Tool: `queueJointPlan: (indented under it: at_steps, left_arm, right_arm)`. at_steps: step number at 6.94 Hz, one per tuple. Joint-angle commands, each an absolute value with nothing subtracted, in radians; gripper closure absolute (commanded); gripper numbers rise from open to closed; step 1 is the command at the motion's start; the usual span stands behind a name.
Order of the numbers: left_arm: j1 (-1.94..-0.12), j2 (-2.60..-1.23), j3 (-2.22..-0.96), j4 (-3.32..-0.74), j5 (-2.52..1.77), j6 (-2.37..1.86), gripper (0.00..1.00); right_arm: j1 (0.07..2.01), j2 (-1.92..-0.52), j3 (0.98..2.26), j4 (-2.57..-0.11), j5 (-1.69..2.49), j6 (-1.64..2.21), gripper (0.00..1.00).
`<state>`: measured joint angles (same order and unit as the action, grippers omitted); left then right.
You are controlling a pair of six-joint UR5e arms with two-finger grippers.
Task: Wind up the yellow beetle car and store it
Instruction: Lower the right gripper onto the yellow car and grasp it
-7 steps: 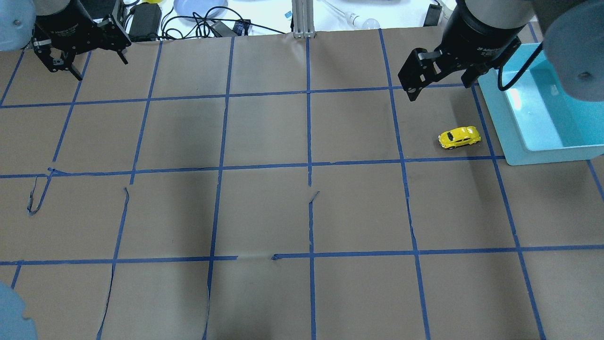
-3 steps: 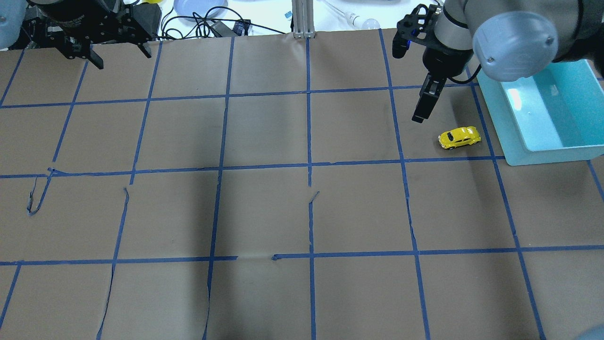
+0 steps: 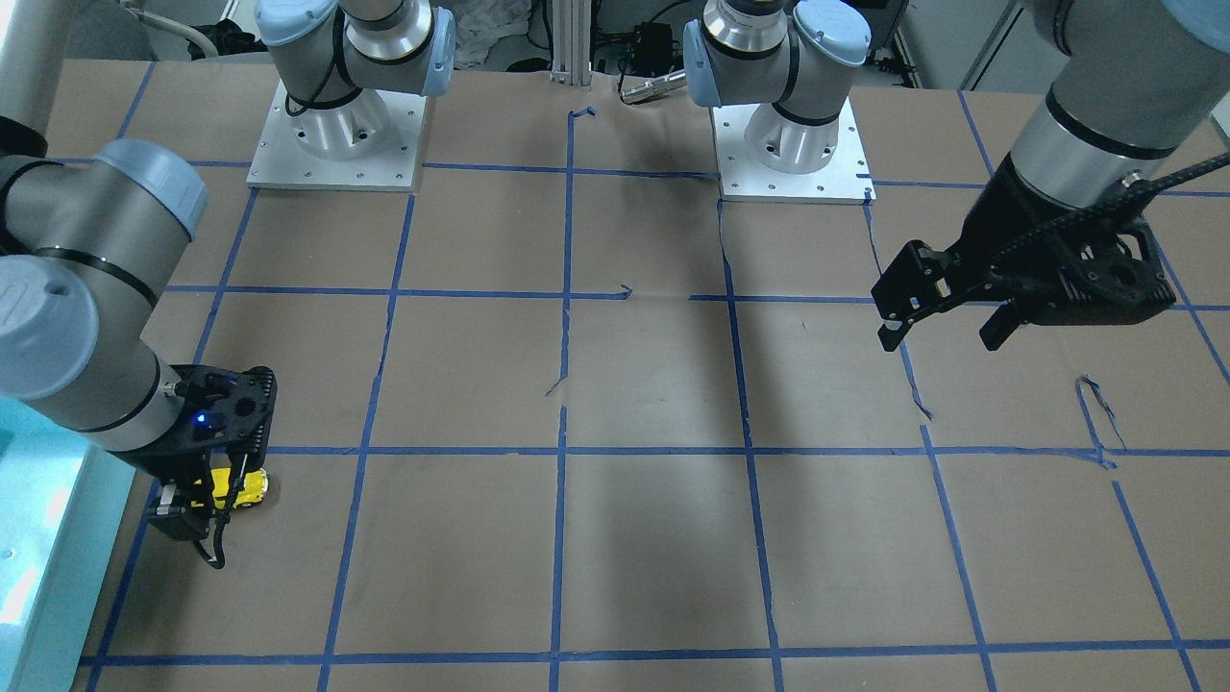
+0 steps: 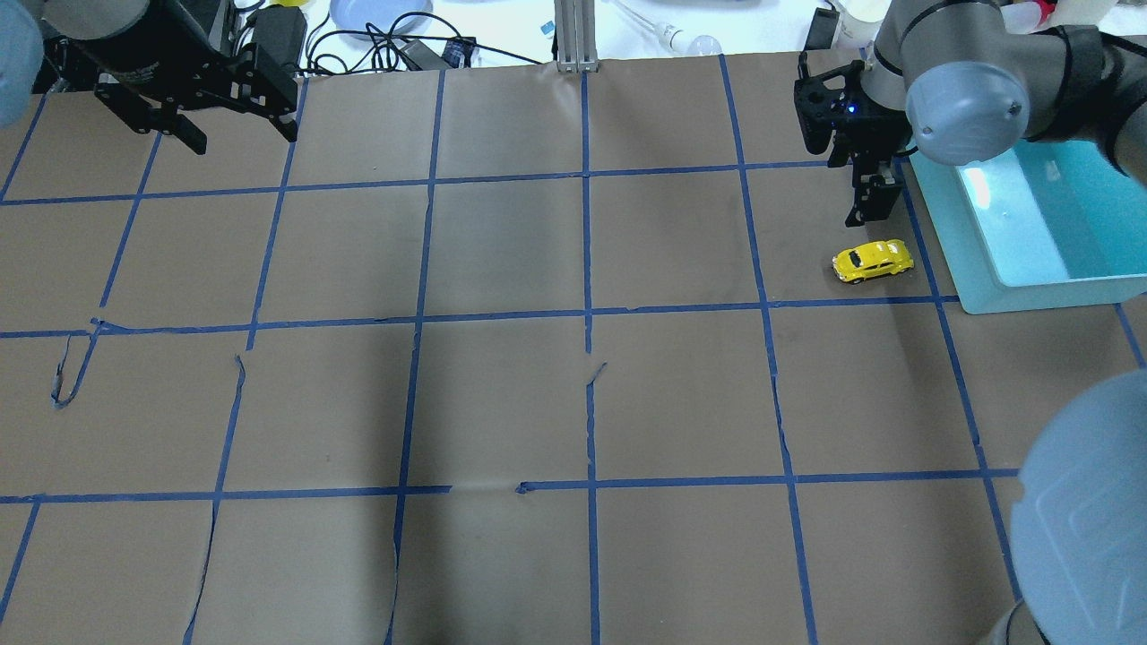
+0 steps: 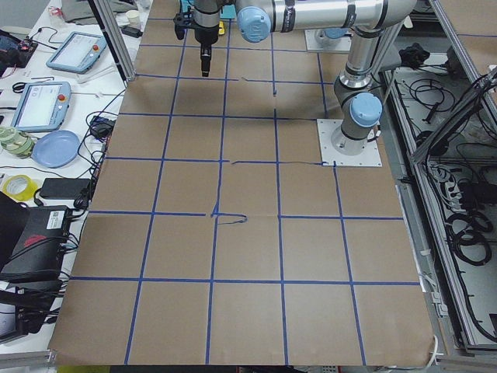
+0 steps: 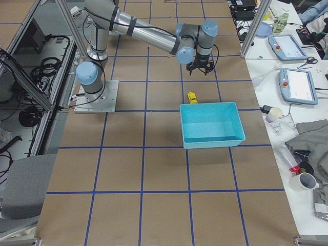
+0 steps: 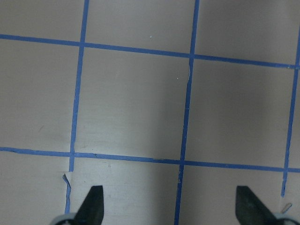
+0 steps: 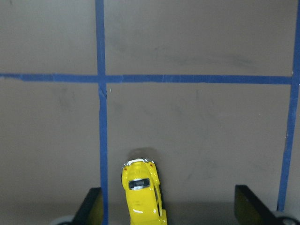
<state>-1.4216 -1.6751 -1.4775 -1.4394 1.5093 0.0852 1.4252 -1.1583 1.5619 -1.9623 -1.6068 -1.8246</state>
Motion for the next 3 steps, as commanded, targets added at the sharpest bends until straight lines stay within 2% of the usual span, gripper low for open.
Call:
queueJointPlan:
  at_steps: [1, 3]
  left_arm:
    - [-1.449, -1.658, -1.502, -1.440, 1.509, 0.092, 0.00]
    - [-1.476, -1.654, -1.506, -1.442, 1.514, 0.159, 0.00]
  right_arm:
    - [1.343, -1.095, 1.569, -1.999, -1.617, -2.012, 0.00]
    - [1.336, -1.059, 1.574, -2.012, -1.618, -2.041, 0.00]
